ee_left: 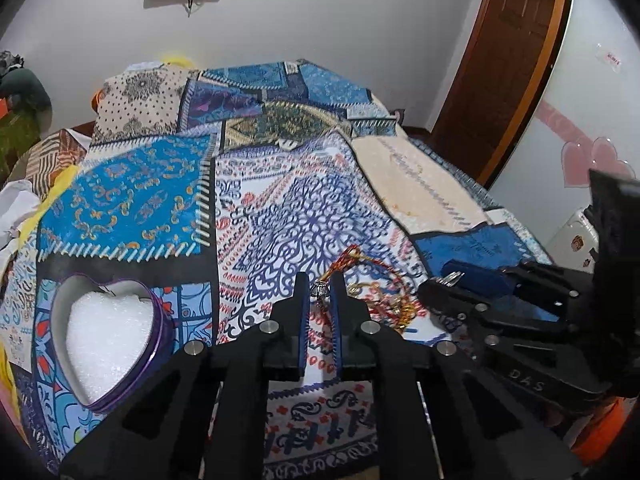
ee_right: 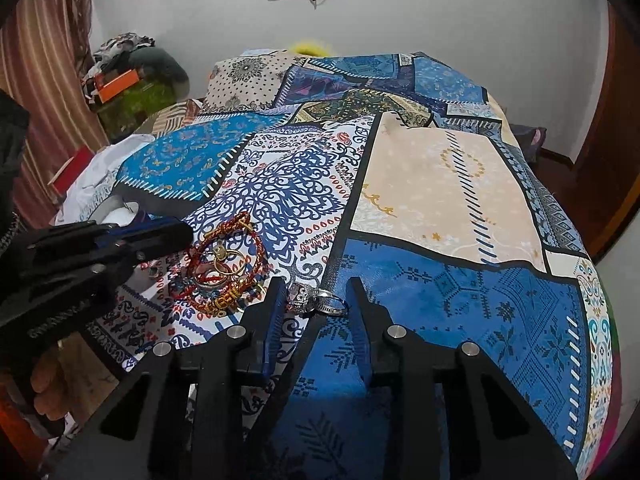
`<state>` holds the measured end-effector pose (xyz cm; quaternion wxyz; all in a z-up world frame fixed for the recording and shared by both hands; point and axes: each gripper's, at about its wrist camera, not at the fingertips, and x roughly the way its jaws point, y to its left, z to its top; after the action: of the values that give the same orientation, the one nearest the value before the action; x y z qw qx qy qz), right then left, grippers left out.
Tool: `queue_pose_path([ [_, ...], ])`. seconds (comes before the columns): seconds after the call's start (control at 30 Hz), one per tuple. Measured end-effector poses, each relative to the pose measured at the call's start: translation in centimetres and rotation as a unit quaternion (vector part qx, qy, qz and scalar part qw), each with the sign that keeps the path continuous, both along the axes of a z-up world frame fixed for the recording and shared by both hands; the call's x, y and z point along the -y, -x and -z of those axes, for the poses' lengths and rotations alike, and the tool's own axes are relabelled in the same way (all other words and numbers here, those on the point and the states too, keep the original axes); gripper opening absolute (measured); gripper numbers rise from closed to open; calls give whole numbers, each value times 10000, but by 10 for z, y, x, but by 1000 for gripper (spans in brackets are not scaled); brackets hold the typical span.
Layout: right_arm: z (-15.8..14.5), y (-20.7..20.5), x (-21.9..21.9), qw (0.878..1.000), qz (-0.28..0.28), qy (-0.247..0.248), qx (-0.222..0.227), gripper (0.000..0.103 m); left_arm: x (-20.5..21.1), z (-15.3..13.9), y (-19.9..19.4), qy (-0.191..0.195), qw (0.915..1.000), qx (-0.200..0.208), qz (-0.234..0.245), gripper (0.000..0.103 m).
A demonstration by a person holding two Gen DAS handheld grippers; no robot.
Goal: Organize jewelry
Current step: 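Grasp the silver ring with the right tool while the left tool grasps a small earring, then carry the ring and earring into the heart tin and open both tools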
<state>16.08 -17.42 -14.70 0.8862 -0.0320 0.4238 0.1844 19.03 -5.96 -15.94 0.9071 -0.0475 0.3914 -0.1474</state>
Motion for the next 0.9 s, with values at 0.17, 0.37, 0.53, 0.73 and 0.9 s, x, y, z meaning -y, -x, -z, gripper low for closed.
queue_pose_path([
  [0.17,-8,5,1,10000,67,-74,4,28,-1,-21,10,35,9997,229,-30,9],
  [0.37,-28,14,4,9996,142,-132,202,28,-8,-44,26,130,9988,472,-93,9],
  [0.53,-48,23,0,9989,147,-227,394,28,-17,-61,42,141,9973,694,-188,9],
  [0.73,-68,31,-14,9974,63,-322,634,28,-37,-79,60,137,9946,955,-386,9],
  [0.9,-83,36,-35,9959,-96,-380,821,28,-58,-88,70,128,9921,1113,-563,9],
])
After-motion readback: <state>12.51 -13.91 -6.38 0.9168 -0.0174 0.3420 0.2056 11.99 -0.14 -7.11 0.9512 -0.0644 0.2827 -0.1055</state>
